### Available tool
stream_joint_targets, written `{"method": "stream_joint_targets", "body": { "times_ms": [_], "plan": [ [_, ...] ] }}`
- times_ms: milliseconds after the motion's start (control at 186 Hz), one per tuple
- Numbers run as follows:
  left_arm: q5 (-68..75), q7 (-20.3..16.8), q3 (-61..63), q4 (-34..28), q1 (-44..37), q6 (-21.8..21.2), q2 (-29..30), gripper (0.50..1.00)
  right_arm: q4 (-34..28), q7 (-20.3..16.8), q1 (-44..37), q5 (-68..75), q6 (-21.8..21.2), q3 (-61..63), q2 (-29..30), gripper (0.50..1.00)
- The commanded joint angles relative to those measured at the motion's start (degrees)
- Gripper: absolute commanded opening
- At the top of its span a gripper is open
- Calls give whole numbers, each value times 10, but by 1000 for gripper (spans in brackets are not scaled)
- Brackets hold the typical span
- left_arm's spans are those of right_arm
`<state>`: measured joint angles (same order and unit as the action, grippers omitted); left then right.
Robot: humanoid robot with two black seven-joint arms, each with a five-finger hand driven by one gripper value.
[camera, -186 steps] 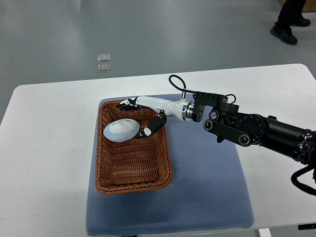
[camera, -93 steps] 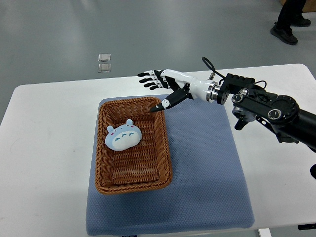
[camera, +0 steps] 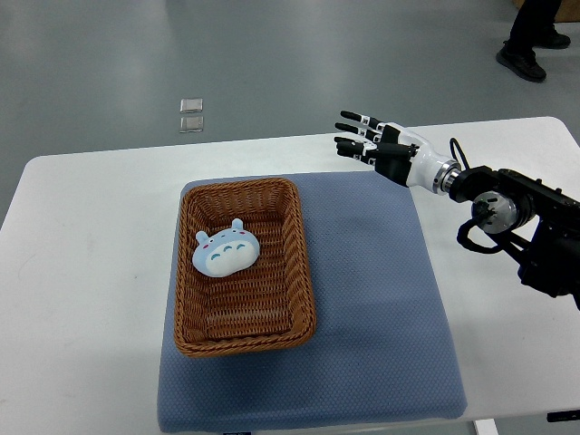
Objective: Place blue toy in brown basket
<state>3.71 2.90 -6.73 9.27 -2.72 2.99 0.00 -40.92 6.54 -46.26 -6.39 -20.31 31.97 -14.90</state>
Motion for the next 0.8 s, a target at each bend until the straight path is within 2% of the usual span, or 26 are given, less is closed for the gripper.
{"method": "stream_joint_targets", "body": {
  "times_ms": [0,797],
  "plan": [
    [0,0,0,0,0,0,0,1000,15,0,8,26,3,-1,3,913],
    [1,0,0,1,0,3,0,1000,27,8,19,29,3,1,7,913]
  ]
}}
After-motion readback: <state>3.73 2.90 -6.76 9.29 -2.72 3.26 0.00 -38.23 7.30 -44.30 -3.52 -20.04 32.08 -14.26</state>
